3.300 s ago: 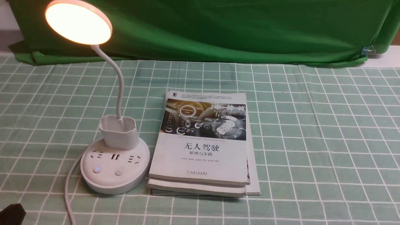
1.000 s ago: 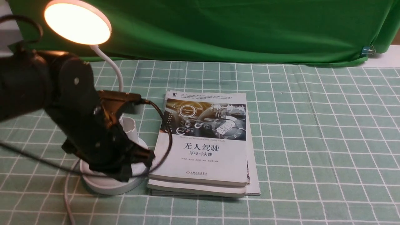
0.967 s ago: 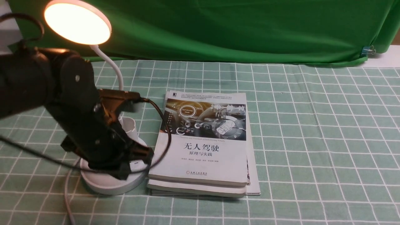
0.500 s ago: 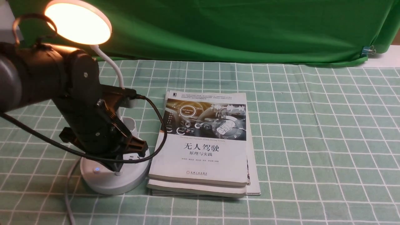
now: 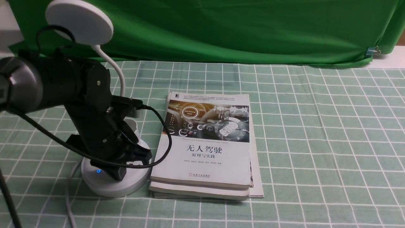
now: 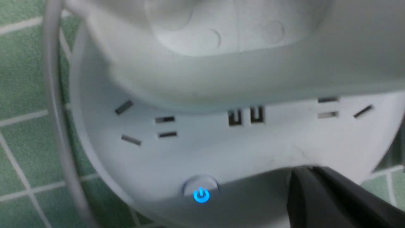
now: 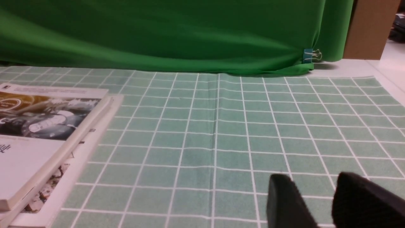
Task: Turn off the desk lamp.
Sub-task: Use the left arm to press the button switch on the lamp holder
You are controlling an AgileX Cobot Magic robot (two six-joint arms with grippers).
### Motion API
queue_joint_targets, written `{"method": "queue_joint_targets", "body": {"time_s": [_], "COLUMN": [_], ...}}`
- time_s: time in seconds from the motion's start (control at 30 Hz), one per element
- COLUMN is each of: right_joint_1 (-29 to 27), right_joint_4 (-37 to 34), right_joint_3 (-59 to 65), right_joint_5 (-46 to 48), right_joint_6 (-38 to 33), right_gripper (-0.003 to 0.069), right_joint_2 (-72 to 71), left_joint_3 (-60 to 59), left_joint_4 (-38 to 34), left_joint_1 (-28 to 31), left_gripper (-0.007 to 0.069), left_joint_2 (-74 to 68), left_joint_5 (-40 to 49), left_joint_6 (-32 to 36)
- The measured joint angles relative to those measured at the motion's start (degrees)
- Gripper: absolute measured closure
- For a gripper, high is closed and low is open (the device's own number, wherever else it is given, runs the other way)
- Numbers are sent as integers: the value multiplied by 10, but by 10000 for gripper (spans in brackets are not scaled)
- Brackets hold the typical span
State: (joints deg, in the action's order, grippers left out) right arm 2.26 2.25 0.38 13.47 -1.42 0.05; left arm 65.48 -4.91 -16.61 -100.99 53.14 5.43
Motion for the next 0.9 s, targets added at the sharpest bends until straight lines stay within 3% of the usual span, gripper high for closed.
{"method": "queue_joint_targets", "body": {"time_s": [0.9], "right_joint_1": [0], "right_joint_4": [0], "right_joint_3": [0], "right_joint_5": [0], "right_joint_6": [0], "right_gripper": [417], "right_joint_2": [0], "left_joint_3": [-2], "left_joint_4": [-4], "left_joint_1": [0], "left_gripper": [624], "left_joint_2": [28], "left_joint_5": [-10], "left_joint_6": [0]}}
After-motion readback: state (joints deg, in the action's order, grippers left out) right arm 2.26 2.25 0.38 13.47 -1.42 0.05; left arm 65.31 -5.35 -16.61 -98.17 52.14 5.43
